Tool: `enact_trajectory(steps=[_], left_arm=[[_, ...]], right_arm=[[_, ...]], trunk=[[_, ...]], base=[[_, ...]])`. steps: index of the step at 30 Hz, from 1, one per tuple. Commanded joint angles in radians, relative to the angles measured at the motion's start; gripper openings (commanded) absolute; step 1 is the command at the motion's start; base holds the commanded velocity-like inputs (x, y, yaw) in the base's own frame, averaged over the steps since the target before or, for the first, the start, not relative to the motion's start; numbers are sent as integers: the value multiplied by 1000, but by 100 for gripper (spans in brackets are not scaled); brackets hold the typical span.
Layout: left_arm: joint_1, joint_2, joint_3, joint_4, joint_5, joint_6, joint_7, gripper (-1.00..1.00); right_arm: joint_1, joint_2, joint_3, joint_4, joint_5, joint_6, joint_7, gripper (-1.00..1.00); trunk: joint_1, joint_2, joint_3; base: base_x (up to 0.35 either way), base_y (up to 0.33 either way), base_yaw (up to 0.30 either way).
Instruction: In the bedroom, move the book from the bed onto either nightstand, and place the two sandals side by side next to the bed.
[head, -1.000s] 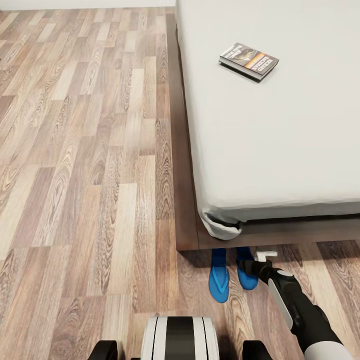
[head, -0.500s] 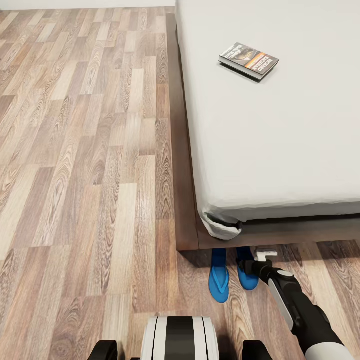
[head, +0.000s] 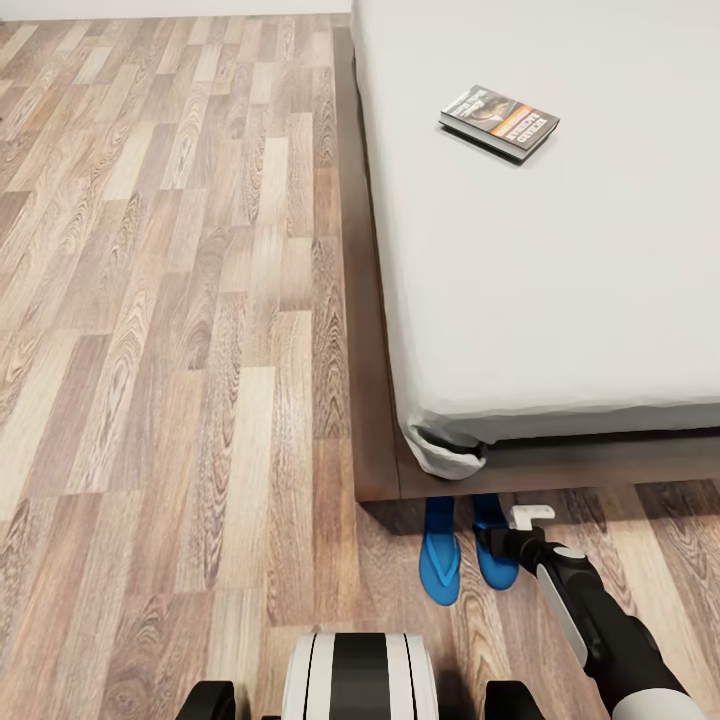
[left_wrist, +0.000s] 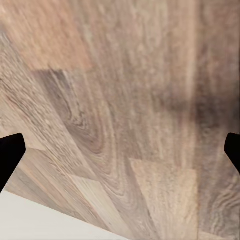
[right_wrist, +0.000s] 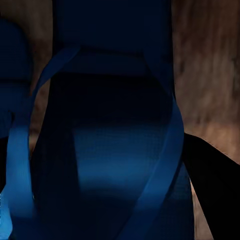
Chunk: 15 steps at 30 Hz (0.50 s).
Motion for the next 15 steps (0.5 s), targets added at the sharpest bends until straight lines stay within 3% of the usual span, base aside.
enact_trajectory(steps=[1, 15], left_arm=[[0, 0, -9, 0, 8, -2, 3, 100], [0, 0, -9, 0, 8, -2, 17, 100]], right_arm=[[0, 0, 0, -1, -10, 5, -1, -100], [0, -2, 0, 8, -10, 5, -1, -100]], trunk=[[0, 0, 0], [0, 0, 0]], base=[[0, 19, 0], [0, 14, 0]])
